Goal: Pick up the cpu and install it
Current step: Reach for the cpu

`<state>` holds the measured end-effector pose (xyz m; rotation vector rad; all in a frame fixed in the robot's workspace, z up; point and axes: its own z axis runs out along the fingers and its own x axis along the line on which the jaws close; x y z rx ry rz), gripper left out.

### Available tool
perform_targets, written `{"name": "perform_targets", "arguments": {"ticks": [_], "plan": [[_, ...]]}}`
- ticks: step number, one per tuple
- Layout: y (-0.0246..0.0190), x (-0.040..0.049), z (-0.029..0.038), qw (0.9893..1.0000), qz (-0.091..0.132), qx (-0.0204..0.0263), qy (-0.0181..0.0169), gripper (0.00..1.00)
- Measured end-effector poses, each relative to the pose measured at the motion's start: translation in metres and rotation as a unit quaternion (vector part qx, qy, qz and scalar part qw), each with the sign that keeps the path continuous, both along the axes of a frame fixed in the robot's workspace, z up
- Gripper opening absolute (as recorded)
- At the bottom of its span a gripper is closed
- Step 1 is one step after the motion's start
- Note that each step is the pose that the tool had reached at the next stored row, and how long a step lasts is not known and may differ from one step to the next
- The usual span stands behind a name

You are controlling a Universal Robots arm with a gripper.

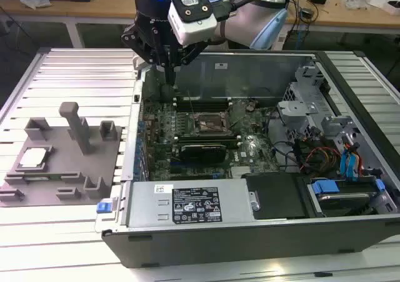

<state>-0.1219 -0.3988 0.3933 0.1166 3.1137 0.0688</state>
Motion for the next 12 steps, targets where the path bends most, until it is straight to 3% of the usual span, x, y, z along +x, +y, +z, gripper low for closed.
{"name": "perform_targets", "arguments": {"ticks": [12], "plan": [[0.0000, -0.0020, 0.0000, 1.0000, 0.000, 0.0000, 0.0000, 0.11]]}}
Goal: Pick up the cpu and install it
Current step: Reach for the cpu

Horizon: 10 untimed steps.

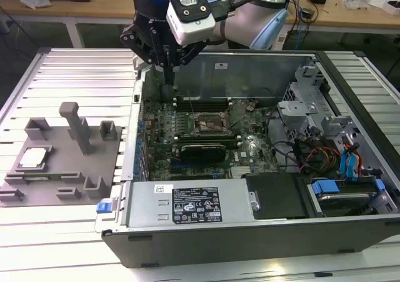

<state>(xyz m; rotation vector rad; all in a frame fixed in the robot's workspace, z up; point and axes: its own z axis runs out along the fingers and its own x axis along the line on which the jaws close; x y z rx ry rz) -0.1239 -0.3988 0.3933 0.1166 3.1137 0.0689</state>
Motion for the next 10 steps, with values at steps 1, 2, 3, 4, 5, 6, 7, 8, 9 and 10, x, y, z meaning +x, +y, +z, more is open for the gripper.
{"name": "perform_targets", "arguments": {"ticks": [1, 2, 3, 4, 5, 6, 7, 8, 9, 10], "plan": [[0.0000, -0.0004, 0.0000, 1.0000, 0.000, 0.0000, 0.0000, 0.11], [0.0000, -0.0008, 0.0000, 1.0000, 0.000, 0.0000, 0.0000, 0.11], [0.0000, -0.0019, 0.0000, 1.0000, 0.000, 0.0000, 0.0000, 0.11], [0.0000, -0.0039, 0.0000, 1.0000, 0.000, 0.0000, 0.0000, 0.11], [0.0000, -0.0060, 0.0000, 1.0000, 0.000, 0.0000, 0.0000, 0.11], [0.0000, -0.0075, 0.0000, 1.0000, 0.000, 0.0000, 0.0000, 0.11], [0.0000, -0.0087, 0.0000, 1.0000, 0.000, 0.0000, 0.0000, 0.11], [0.0000, -0.0109, 0.0001, 1.0000, 0.000, 0.0000, 0.0000, 0.11], [0.0000, -0.0127, 0.0000, 1.0000, 0.000, 0.0000, 0.0000, 0.11], [0.0000, -0.0147, 0.0000, 1.0000, 0.000, 0.0000, 0.0000, 0.11]]}}
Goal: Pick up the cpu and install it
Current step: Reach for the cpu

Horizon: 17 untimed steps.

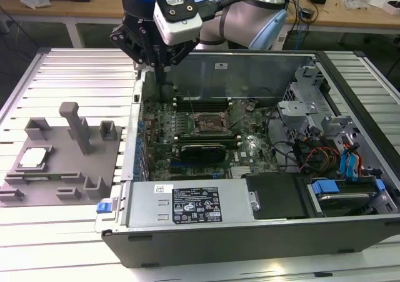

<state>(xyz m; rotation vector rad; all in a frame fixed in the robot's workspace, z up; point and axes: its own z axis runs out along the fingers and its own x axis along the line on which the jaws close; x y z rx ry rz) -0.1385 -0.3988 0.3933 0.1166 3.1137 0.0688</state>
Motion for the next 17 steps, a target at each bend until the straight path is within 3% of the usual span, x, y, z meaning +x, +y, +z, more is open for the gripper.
{"name": "perform_targets", "arguments": {"ticks": [5, 13, 17], "plan": [[0.0000, -0.0076, 0.0000, 1.0000, 0.000, 0.0000, -0.0002, 0.11], [0.0000, -0.0296, 0.0000, 1.0000, 0.000, 0.0000, -0.0007, 0.11], [0.0000, -0.0363, -0.0001, 1.0000, 0.000, 0.0000, -0.0009, 0.11]]}}
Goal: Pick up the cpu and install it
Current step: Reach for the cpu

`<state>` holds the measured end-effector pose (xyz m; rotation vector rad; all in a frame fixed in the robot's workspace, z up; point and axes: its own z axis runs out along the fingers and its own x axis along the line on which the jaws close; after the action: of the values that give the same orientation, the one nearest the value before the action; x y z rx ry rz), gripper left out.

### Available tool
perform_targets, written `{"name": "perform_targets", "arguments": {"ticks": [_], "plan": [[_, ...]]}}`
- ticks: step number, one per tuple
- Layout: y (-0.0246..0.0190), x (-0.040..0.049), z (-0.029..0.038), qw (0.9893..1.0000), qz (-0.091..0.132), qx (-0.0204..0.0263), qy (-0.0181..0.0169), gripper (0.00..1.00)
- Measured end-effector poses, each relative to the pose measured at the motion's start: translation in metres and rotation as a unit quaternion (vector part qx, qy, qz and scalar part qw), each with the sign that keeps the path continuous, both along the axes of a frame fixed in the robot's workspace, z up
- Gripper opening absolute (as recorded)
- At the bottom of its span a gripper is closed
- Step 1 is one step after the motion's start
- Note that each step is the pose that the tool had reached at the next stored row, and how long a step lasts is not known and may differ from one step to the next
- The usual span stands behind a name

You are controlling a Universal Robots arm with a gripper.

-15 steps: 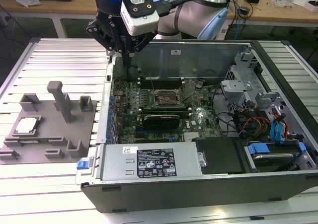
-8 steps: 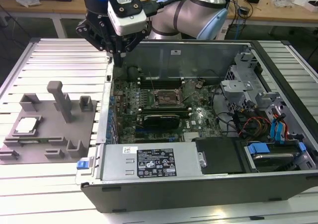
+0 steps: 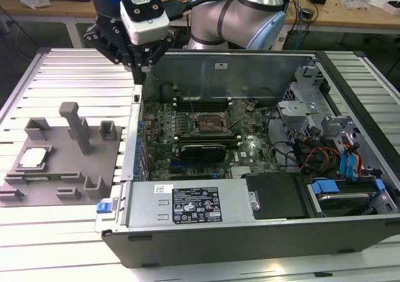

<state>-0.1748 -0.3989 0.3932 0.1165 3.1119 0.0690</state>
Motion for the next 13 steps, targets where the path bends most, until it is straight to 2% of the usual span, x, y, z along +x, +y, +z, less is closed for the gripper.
{"name": "perform_targets", "arguments": {"ticks": [9, 13], "plan": [[0.0000, -0.0245, 0.0000, 1.0000, 0.000, 0.0000, -0.0005, 0.11], [0.0000, -0.0405, 0.0000, 1.0000, 0.000, 0.0000, -0.0012, 0.11]]}}
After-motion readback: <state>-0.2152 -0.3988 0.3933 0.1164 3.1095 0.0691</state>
